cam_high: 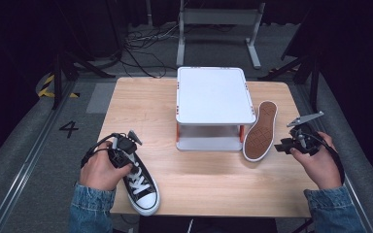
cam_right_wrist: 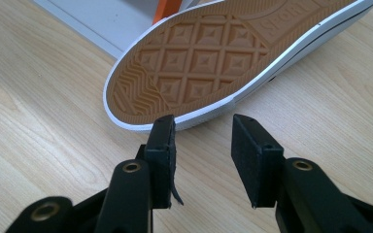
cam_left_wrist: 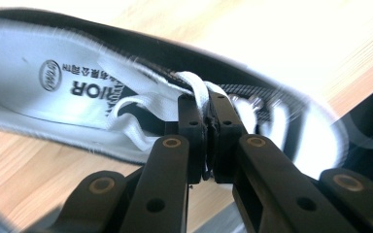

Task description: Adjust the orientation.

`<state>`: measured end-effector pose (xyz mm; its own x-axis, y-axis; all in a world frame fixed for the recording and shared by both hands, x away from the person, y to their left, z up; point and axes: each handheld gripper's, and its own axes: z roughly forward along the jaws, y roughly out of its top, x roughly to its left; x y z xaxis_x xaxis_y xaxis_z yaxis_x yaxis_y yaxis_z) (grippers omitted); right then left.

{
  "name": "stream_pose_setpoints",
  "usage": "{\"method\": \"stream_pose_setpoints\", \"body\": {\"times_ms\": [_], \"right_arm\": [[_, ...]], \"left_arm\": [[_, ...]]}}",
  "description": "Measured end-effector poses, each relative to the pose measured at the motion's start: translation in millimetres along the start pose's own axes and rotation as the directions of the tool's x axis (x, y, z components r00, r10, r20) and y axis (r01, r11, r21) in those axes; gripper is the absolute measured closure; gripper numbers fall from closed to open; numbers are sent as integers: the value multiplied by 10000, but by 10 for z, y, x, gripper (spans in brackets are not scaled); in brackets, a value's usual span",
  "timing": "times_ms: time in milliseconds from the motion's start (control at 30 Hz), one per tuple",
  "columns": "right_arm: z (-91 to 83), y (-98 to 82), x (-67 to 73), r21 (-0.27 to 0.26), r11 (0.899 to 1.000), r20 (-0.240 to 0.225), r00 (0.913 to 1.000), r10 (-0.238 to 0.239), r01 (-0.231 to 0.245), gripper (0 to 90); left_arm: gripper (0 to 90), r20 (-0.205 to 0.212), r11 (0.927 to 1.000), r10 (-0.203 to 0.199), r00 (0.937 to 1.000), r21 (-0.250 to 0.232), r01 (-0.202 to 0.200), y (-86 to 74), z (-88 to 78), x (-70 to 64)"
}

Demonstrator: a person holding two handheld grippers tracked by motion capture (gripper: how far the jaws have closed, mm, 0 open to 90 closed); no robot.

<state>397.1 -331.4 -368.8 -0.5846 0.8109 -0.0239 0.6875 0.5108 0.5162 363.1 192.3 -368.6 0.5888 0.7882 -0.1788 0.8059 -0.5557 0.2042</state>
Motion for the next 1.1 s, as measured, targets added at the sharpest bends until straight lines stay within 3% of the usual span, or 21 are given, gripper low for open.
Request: {"method": "stream_pose_setpoints", "body": {"times_ms": [100, 200, 233, 300, 467, 500, 533, 567, 600, 633, 667, 733, 767, 833, 867, 933, 1000, 1033, 1067, 1100], "right_arm": [[-2, -12, -4, -29, 10000, 30, 10000, 13, -13, 623], [-2, -27, -1, -2, 10000, 55, 10000, 76, -76, 623], [0, -36, 0, 30, 10000, 74, 9999, 80, -80, 623], [3, -56, 9, 83, 9999, 109, 9999, 96, -97, 623], [-8, -104, -4, 90, 9998, 196, 9996, 183, -185, 623], [-12, -128, -18, 89, 9997, 213, 9996, 209, -211, 623], [-16, -137, -24, 77, 9998, 223, 9995, 202, -204, 622], [-17, -146, -26, 40, 9998, 270, 9995, 192, -193, 621], [-21, -155, -29, 41, 9998, 255, 9995, 188, -189, 619], [-24, -163, -28, 51, 9999, 272, 9995, 163, -164, 618], [-26, -170, -25, 51, 9999, 291, 9995, 137, -138, 618], [-32, -194, -14, 72, 9999, 315, 9994, 108, -111, 615], [-35, -205, -8, 44, 9999, 360, 9993, 125, -127, 615], [-59, -234, -10, -23, 9999, 536, 9985, 107, -106, 617], [-81, -256, -14, -24, 9999, 608, 9980, 164, -163, 617], [-104, -290, -24, -74, 9997, 686, 9974, 232, -227, 616], [-122, -325, -32, -63, 9996, 746, 9968, 281, -277, 614], [-122, -325, -32, -63, 9996, 746, 9968, 281, -277, 614], [-129, -340, -36, -55, 9996, 765, 9967, 264, -260, 613], [-139, -359, -37, -20, 9996, 793, 9964, 293, -292, 612]], "left_arm": [[864, -404, 9951, -163, 9991, -978, 123, 85, -93, -46], [861, -298, 9773, -796, 9964, -1991, 721, 207, -120, -36], [859, -264, 9706, -1057, 9940, -2202, 974, 260, -107, -20], [855, -331, 9651, -1275, 9913, -2347, 1163, 416, -23, 14], [840, -509, 9756, -1094, 9927, -1966, 975, 617, 176, 22], [814, -1158, 9831, -810, 9900, -1731, 602, 661, 240, 55], [775, -1166, 9812, -632, 9912, -1885, 404, 651, 228, 75], [714, -888, 9753, -230, 9958, -2210, 28, 638, 192, 105], [633, -520, 9706, -123, 9986, -2408, -6, 622, 154, 128], [562, -440, 9686, -48, 9990, -2485, -63, 608, 125, 136], [518, -918, 9624, 351, 9952, -2652, -584, 582, 64, 143], [447, -1455, 9559, 662, 9871, -2745, -1046, 543, -7, 163], [441, -1825, 9541, 997, 9781, -2616, -1461, 525, -34, 162], [442, -2625, 9373, 2050, 9429, -2249, -2664, 485, -62, 176], [418, -2775, 9336, 2358, 9313, -2015, -2964, 481, -61, 185], [402, -2666, 9288, 2783, 9227, -1701, -3293, 480, -30, 215], [389, -2554, 9177, 3427, 9041, -1148, -3803, 496, 38, 242], [369, -2554, 9177, 3427, 9041, -1148, -3803, 496, 38, 242], [369, -2493, 9110, 3758, 8925, -771, -4051, 521, 99, 249], [347, -2470, 9098, 3874, 8882, -532, -4116, 539, 147, 251]]}}
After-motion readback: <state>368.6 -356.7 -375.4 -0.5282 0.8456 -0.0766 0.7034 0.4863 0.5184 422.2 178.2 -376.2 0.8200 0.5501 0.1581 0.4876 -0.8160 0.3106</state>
